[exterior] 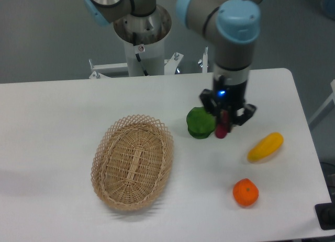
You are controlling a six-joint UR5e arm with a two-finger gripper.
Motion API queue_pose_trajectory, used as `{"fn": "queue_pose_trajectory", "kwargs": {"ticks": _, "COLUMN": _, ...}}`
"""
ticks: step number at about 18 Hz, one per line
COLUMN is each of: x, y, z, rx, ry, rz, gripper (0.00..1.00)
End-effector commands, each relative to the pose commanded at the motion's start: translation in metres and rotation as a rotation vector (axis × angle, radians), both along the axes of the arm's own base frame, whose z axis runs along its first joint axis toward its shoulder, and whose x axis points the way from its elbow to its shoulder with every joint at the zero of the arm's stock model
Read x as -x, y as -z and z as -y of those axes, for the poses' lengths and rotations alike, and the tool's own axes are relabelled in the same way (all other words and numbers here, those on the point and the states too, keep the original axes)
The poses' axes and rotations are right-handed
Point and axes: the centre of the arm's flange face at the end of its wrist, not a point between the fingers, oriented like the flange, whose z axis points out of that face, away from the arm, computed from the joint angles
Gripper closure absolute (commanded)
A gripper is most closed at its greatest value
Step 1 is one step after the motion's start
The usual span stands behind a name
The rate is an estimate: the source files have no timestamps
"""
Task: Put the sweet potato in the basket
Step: 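Carry the held purple sweet potato over to the wicker basket, then lower the sweet potato into the basket and open the gripper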
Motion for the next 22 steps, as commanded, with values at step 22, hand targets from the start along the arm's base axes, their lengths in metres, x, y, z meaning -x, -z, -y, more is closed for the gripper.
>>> {"fn": "queue_pose_trajectory", "kwargs": {"ticks": 22, "x": -0.130, "y": 0.130, "z": -0.090, "rx": 0.128, "ry": -0.041, "rz": 0.001, "gripper": 0.65}}
